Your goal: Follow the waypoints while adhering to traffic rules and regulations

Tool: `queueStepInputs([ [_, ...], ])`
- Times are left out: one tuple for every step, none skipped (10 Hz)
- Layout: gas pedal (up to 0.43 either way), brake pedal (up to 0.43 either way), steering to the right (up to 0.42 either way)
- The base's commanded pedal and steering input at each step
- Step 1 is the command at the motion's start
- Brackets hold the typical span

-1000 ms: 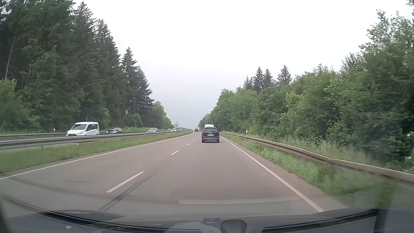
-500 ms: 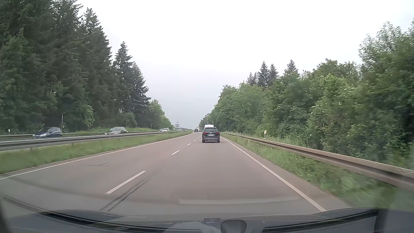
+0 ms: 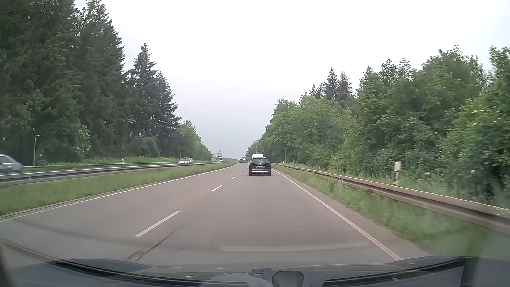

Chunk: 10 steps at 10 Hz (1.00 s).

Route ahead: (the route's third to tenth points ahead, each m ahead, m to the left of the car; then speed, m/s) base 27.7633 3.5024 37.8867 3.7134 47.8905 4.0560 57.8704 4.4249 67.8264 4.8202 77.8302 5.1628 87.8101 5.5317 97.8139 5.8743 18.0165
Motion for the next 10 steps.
queueStepInputs([
  [0.177, 0.000, -0.002],
  [0.177, 0.000, -0.001],
  [0.177, 0.000, -0.002],
  [0.189, 0.000, -0.002],
  [0.189, 0.000, -0.002],
  [0.189, 0.000, -0.002],
  [0.189, 0.000, -0.002],
  [0.189, 0.000, -0.002],
  [0.189, 0.000, -0.002],
  [0.189, 0.000, -0.002],
])
